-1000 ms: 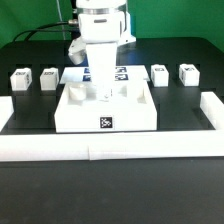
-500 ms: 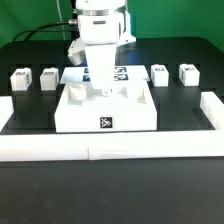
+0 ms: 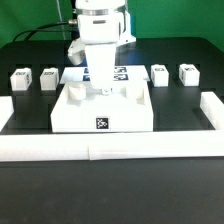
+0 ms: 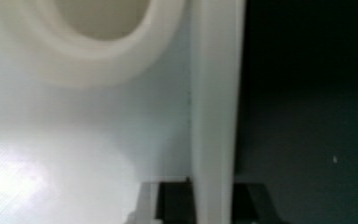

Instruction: Assemble square table

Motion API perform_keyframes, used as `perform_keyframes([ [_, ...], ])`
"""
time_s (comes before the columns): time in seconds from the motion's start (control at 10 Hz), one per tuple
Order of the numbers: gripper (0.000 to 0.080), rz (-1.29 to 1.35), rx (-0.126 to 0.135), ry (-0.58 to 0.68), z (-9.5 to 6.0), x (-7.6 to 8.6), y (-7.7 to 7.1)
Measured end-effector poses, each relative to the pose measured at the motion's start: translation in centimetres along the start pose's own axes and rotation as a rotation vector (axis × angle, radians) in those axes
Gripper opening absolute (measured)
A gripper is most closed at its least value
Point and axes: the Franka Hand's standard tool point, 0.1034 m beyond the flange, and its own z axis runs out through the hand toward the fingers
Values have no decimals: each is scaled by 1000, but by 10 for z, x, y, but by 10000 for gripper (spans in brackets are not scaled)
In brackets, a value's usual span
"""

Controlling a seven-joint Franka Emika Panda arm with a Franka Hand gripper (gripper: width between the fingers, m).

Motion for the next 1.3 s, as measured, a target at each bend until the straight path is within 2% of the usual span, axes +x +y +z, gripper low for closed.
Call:
perform_keyframes([
  [0.5,49,2,0,0,0,1,0],
  [0.8,49,12,-24,21,1,38,23],
  [0.9,49,-11,-41,33,1,54,37],
  [1.1,49,-5,-62,48,0,77,54],
  [1.2,49,-33,-66,48,2,92,57],
  [1.3,49,-41,-62,45,2,96,57],
])
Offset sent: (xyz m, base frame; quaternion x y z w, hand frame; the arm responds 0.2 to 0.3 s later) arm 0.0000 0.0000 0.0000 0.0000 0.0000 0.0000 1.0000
